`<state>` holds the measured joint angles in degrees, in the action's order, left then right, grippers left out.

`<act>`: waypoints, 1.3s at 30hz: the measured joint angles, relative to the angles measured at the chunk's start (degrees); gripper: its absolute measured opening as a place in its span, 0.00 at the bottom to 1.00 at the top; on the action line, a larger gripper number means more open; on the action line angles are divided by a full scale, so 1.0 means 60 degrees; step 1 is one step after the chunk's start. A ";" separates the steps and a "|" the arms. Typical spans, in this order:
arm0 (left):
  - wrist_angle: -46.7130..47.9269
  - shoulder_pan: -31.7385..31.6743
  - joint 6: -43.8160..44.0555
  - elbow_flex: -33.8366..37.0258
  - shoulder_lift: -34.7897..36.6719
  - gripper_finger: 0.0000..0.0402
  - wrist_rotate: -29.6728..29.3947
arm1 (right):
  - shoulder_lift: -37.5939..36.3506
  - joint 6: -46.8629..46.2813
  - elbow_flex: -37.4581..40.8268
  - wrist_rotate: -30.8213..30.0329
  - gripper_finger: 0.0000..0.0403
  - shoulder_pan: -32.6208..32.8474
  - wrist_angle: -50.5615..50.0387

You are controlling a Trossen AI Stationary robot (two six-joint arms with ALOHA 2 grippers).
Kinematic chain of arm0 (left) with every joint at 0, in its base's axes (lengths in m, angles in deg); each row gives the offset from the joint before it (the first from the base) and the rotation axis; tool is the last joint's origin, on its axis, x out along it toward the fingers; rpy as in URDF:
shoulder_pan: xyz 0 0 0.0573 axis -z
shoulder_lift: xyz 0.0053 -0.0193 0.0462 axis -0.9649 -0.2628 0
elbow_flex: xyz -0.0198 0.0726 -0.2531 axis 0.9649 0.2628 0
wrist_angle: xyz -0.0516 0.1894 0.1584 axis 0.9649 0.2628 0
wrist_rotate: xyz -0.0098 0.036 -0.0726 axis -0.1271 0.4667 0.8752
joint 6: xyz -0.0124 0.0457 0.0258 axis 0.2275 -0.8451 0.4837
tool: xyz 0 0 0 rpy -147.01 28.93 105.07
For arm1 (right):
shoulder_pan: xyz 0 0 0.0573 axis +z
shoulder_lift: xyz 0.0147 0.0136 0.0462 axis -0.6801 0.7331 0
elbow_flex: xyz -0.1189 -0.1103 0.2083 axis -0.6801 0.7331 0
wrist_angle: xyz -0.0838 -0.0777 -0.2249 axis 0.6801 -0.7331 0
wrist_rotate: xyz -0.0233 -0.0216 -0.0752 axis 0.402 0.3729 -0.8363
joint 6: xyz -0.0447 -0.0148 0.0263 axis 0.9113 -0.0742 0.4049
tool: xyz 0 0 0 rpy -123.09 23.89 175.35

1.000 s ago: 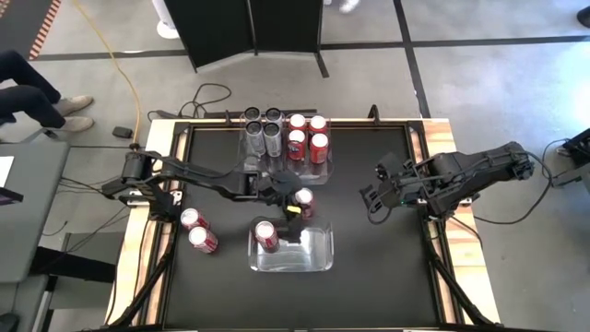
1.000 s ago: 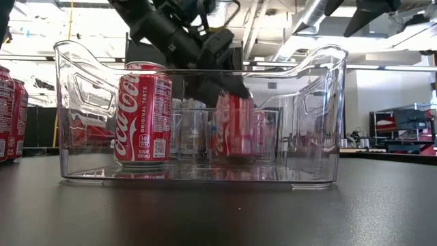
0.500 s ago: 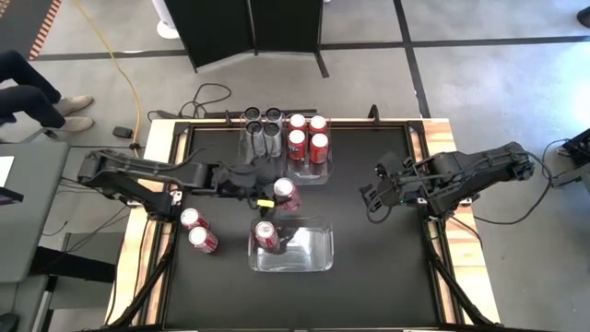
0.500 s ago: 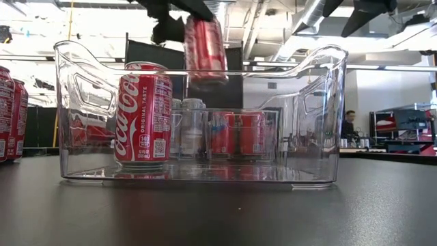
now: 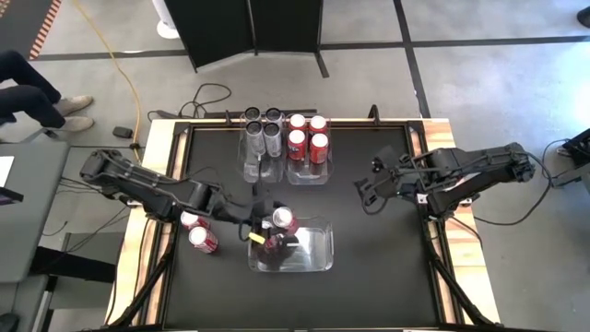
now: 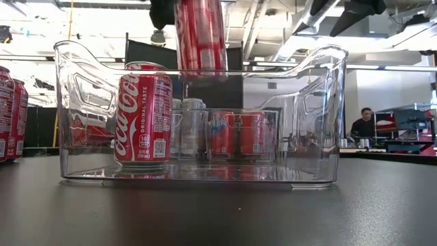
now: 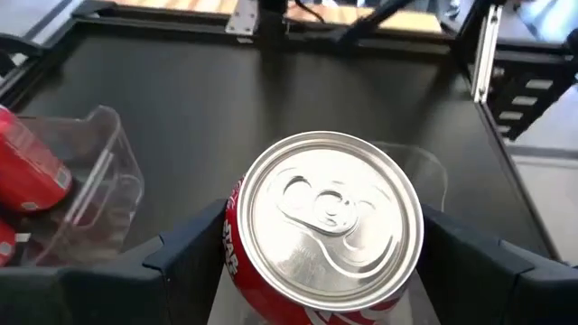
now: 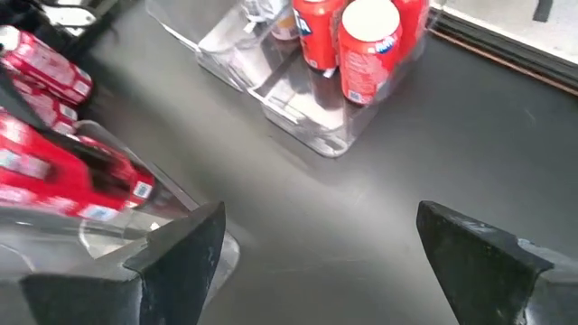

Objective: Sort soda cans
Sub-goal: Put the top red-white soda can into the bottom transparent bin

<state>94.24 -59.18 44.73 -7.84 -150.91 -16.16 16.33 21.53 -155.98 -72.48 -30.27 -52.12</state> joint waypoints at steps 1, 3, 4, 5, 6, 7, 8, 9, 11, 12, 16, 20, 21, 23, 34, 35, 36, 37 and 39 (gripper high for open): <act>-0.0018 0.0026 -0.0008 0.0000 -0.0123 0.74 -0.0002 | 0.0000 0.0068 0.0000 0.0000 0.94 -0.0001 0.0109; -0.0012 0.0046 -0.0008 0.0000 -0.0442 0.74 0.0001 | 0.0003 0.0132 0.0000 0.0000 0.94 0.0000 0.0287; -0.0007 0.0046 -0.0008 0.0000 -0.0615 0.74 0.0009 | 0.0000 0.0132 0.0000 0.0000 0.94 0.0007 0.0313; 0.0004 0.0046 -0.0009 0.0000 -0.0798 0.74 0.0036 | 0.0000 0.0136 0.0000 0.0004 0.94 0.0020 0.0318; 0.0006 0.0046 -0.0012 0.0000 -0.0966 0.74 0.0095 | 0.0002 0.0132 0.0000 0.0004 0.94 0.0022 0.0318; 0.0000 0.0046 -0.0022 0.0000 -0.1109 0.74 0.0159 | 0.0000 0.0132 0.0000 0.0004 0.94 0.0022 0.0318; -0.0011 0.0055 -0.0054 0.0000 -0.1260 0.74 0.0171 | 0.0000 0.0132 0.0000 0.0007 0.94 0.0022 0.0318; -0.0021 0.0065 -0.0082 0.0000 -0.1406 0.74 0.0166 | 0.0004 0.0132 0.0000 0.0007 0.94 0.0022 0.0318; -0.0084 0.0065 -0.0140 0.0000 -0.1665 0.74 0.0172 | 0.0000 0.0132 0.0000 0.0011 0.94 0.0022 0.0318; -0.0115 0.0065 -0.0150 0.0000 -0.1777 0.74 0.0170 | 0.0003 0.0132 0.0000 0.0015 0.94 0.0022 0.0317; -0.0358 0.0064 -0.0154 0.0000 -0.2187 0.74 0.0170 | 0.0002 0.0132 0.0000 0.0031 0.94 0.0022 0.0312; -0.0525 0.0065 -0.0087 0.0000 -0.2578 0.74 0.0166 | 0.0003 0.0142 0.0000 0.0033 0.94 0.0100 0.0299; -0.0547 0.0065 -0.0037 0.0000 -0.2666 0.74 0.0163 | 0.0004 0.0169 0.0000 0.0036 0.94 0.0124 0.0299; -0.0545 0.0065 0.0096 0.0000 -0.2755 0.74 0.0113 | 0.0004 0.0183 0.0000 0.0039 0.94 0.0189 0.0295; -0.0399 0.0014 0.1154 0.0327 -0.2678 0.87 -0.0564 | 0.0004 0.0204 0.0000 0.0040 0.94 0.0350 0.0157; -0.0405 0.0006 0.1165 0.0331 -0.2693 0.88 -0.0537 | 0.0004 0.0205 0.0000 0.0040 0.94 0.0350 0.0157; -0.0420 0.0006 0.1179 0.0331 -0.2700 0.89 -0.0539 | 0.0004 0.0205 0.0000 0.0040 0.94 0.0350 0.0157; -0.0412 0.0006 0.1191 0.0331 -0.2664 0.90 -0.0550 | 0.0004 0.0206 0.0000 0.0040 0.94 0.0350 0.0157; -0.0441 0.0010 0.1221 0.0331 -0.2550 0.91 -0.0548 | 0.0004 0.0219 0.0000 0.0040 0.94 0.0350 0.0157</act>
<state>91.60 -59.13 52.06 -5.85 -166.21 -19.45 16.35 22.85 -155.98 -72.24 -28.17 -51.18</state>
